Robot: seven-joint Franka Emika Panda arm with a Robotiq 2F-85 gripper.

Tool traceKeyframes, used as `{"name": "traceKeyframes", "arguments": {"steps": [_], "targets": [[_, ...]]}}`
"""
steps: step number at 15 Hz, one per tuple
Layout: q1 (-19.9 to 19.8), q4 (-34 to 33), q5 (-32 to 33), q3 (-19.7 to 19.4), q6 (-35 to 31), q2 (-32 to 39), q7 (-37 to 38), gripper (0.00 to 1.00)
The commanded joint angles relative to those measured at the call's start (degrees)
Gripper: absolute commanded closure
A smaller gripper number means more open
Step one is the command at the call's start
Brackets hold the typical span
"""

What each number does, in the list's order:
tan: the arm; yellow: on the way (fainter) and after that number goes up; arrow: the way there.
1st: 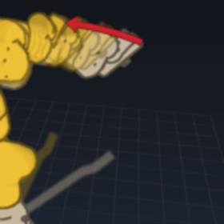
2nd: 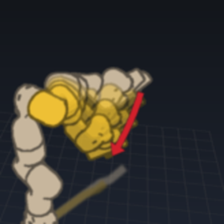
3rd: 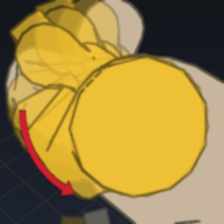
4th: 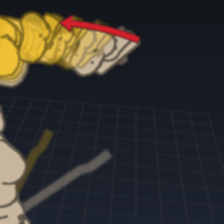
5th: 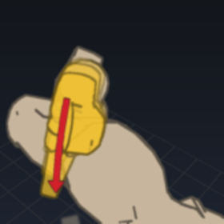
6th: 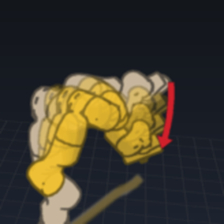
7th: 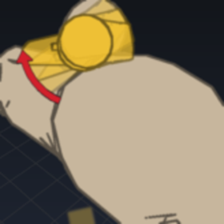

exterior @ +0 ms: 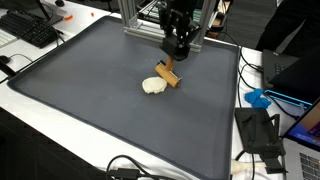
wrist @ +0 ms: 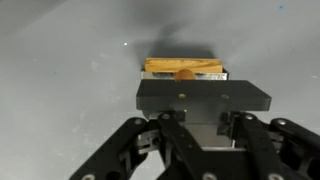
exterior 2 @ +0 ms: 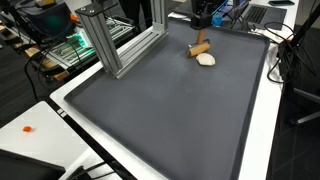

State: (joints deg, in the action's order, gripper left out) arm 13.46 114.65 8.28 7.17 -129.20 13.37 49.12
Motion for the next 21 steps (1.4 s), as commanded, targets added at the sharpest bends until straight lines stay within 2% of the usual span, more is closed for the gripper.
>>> {"name": "traceKeyframes", "arguments": {"steps": [1,5,10,14,18,21], "targets": [[0.26,0.44,-0.14,-0.48,0.4,-0.16,-0.37,0.78],[0.11,-0.48,1.81,-0.78,-0.03,-1.08,-2.56,0.78],[-0.26,-1.88,1.94,-0.5,1.46,-2.56,-11.34,0.78],[-0.4,-2.9,2.77,-0.41,1.31,-3.02,-20.09,0.78],[-0.8,-3.39,2.11,0.15,-1.23,-3.23,-31.95,0.78],[-0.67,-3.56,4.56,0.0,-1.29,-3.43,-37.51,0.78]]}}
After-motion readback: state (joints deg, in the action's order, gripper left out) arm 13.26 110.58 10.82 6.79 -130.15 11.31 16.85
